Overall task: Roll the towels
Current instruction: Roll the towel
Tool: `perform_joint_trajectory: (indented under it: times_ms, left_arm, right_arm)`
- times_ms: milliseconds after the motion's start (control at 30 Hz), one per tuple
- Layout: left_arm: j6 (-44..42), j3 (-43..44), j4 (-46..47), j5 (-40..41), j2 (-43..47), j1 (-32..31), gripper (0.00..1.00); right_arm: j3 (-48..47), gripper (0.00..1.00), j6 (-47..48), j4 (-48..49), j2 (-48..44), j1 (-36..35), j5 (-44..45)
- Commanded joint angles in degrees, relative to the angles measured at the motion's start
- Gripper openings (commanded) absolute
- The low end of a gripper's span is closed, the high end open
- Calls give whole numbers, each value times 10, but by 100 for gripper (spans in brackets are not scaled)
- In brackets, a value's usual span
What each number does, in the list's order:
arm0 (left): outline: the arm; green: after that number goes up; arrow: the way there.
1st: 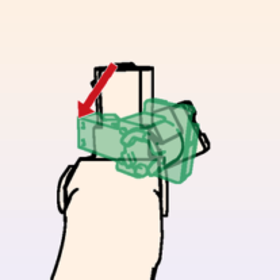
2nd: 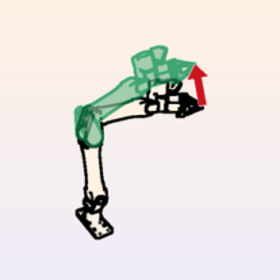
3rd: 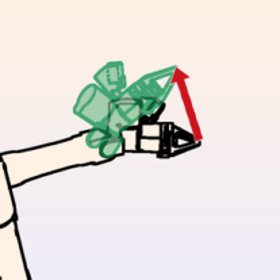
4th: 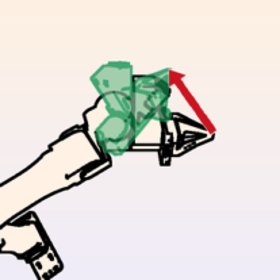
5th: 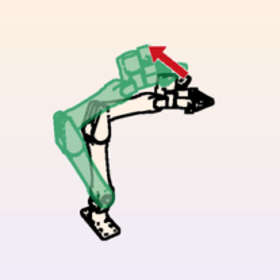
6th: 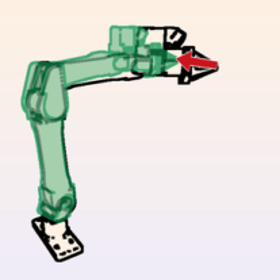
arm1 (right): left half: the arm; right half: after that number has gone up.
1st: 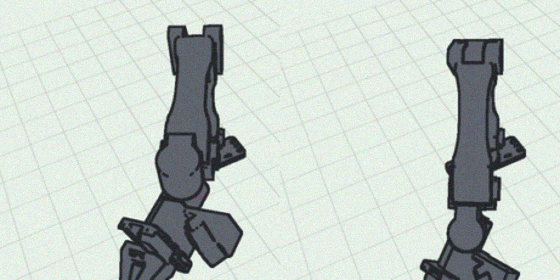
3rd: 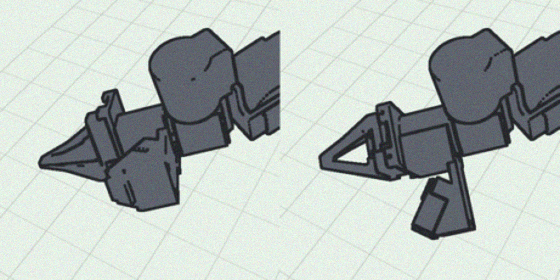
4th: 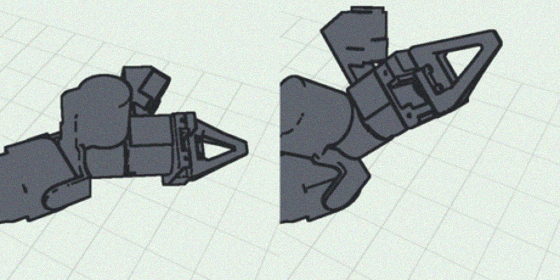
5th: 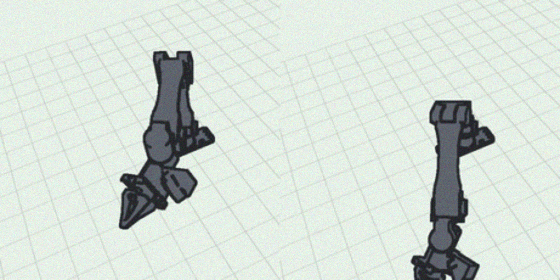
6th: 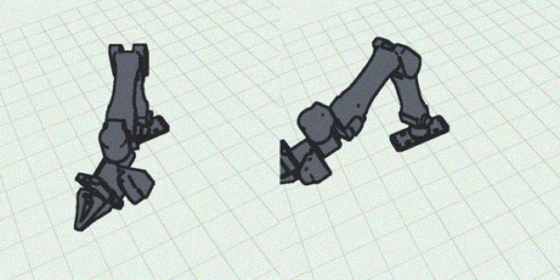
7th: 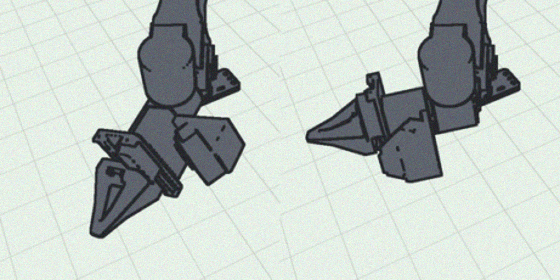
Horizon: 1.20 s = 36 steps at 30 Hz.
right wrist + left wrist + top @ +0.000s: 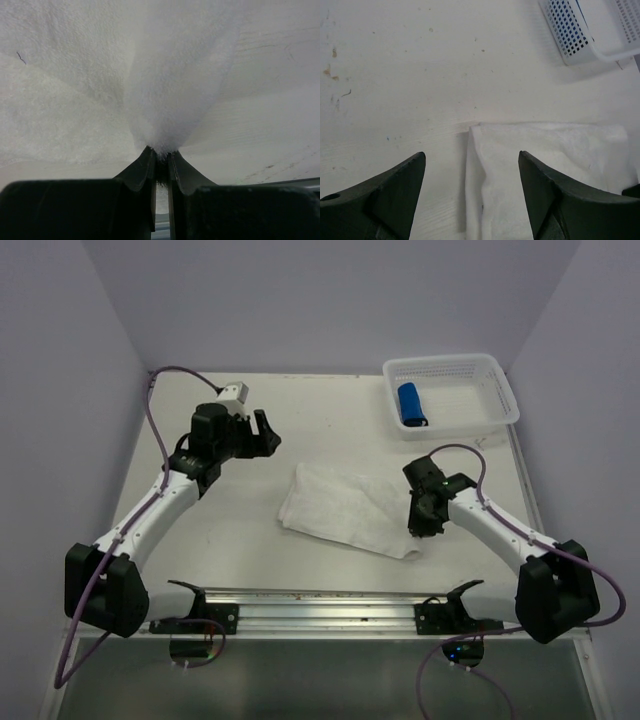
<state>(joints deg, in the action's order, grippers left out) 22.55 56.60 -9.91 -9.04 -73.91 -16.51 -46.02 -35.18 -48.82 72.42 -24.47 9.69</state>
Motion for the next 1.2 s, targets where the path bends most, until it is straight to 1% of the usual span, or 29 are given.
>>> perform_joint_trajectory:
  times_ms: [0, 67, 100, 167, 233, 333, 433, 567, 700, 733, 800, 900, 933, 967, 1000, 1033, 1067, 1100, 1133, 1167]
  left_arm:
    - [24, 4, 25, -19, 12, -25, 78]
    - [42, 1, 33, -37, 20, -40, 78]
    - [67, -5, 44, -44, 24, -45, 78]
    - [90, -26, 73, -50, 31, -70, 78]
    - [113, -36, 85, -43, 30, -109, 78]
    - [123, -35, 87, -21, 25, -146, 78]
    - [126, -36, 83, -10, 30, -159, 78]
    - [134, -47, 79, 19, 58, -173, 77]
    - [153, -85, 89, 49, 93, -191, 75]
    - [156, -103, 110, 57, 98, -201, 73]
    - [162, -122, 128, 77, 108, -215, 71]
    - [171, -147, 153, 89, 96, -255, 68]
    - [172, -150, 158, 93, 89, -282, 66]
    - [173, -150, 168, 121, 72, -297, 66]
    - [173, -150, 171, 132, 62, -315, 65]
    - [175, -146, 174, 144, 53, -350, 64]
    - [179, -144, 176, 156, 34, -366, 64]
    - [182, -143, 182, 182, 26, -382, 63]
    - [185, -143, 186, 197, 19, -415, 63]
    - [188, -144, 197, 211, 4, -428, 62]
  right_arm:
    - [-27, 6, 20, 25, 25, -21, -6]
    - [-29, 7, 17, 25, 34, -42, 9]
    - [-31, 8, 14, 26, 41, -47, 14]
    - [-32, 9, 6, 34, 47, -58, 17]
    - [-35, 10, 1, 41, 55, -68, 16]
    - [-35, 16, -4, 50, 68, -76, 16]
    - [-28, 19, -5, 64, 76, -79, 16]
    - [-22, 19, -10, 75, 82, -78, 16]
    - [-23, 26, -17, 88, 90, -79, 0]
    - [-25, 27, -19, 92, 91, -79, -5]
    - [-30, 27, -23, 95, 98, -79, -14]
    - [-37, 27, -27, 102, 111, -79, -31]
    - [-39, 27, -28, 104, 113, -78, -35]
    - [-40, 27, -31, 107, 116, -79, -44]
    - [-43, 27, -32, 109, 117, -78, -48]
    - [-45, 27, -34, 109, 121, -78, -53]
    - [-47, 27, -37, 109, 121, -79, -57]
    - [-50, 28, -38, 109, 123, -78, -58]
    - [-51, 29, -38, 107, 123, -78, -60]
    - [-53, 30, -41, 105, 125, -78, -60]
